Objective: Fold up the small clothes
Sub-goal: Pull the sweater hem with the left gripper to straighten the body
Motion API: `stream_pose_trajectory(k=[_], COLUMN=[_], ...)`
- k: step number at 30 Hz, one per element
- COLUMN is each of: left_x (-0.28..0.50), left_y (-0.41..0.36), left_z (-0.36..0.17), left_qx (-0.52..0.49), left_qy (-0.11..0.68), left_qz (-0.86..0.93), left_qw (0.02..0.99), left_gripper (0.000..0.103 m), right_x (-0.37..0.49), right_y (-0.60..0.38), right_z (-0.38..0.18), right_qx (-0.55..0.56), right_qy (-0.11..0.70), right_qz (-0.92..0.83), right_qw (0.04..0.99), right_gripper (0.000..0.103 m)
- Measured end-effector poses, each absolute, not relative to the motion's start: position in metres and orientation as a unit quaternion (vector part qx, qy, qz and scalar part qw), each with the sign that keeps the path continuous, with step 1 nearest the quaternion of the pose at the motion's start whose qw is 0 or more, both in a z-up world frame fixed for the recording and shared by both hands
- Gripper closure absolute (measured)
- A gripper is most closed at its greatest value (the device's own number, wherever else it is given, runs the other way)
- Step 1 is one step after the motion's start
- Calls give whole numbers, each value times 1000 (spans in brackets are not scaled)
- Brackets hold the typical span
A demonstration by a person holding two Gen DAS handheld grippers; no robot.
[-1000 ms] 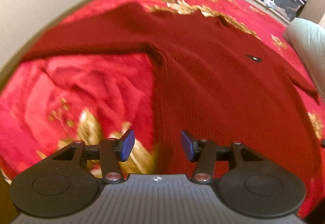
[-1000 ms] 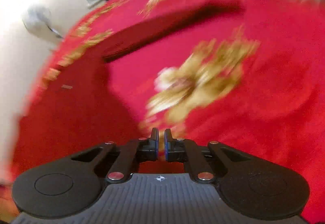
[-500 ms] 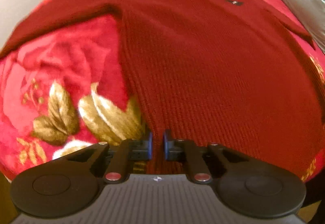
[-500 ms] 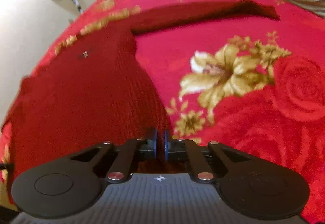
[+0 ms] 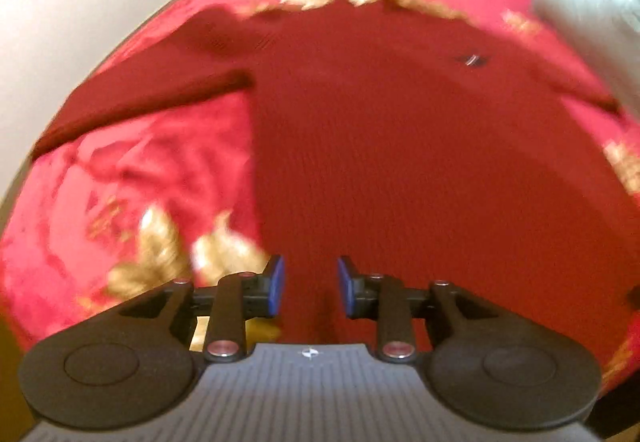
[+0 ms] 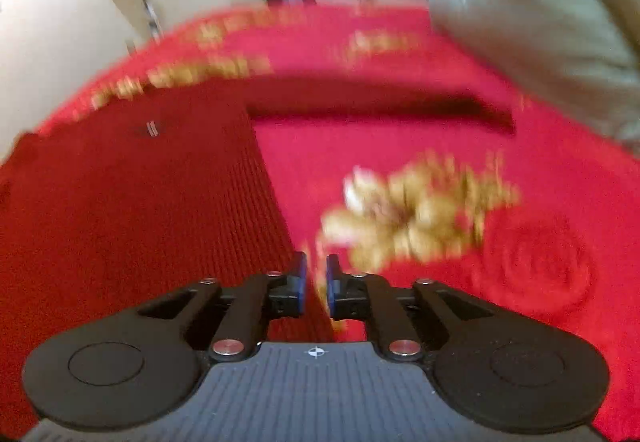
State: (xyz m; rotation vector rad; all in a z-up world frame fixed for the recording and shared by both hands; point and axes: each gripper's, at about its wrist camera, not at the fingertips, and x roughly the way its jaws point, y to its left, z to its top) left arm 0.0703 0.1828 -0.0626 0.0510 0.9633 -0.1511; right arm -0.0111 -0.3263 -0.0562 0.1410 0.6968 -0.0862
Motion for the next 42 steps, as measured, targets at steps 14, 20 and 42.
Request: stream_pose_trajectory(k=[14,20,42], left_x=[87,90,148], left_y=[84,38,47], left_z=[-72,-68,10], left_qx=[63,76,0], left_qy=[478,468,284], left_qz=[-235,-271,-59], left_qw=[844,838,957], left_gripper=[57,57,31], right_x=[17,18,15], right_y=[-339,-354,-322], right_z=[-87,-84,-78], right_qx=[50,32,57], right_qy=[431,411,358], right_qz=[-58,-126,0], right_qw=[899,903,932], right_gripper=[100,103,55])
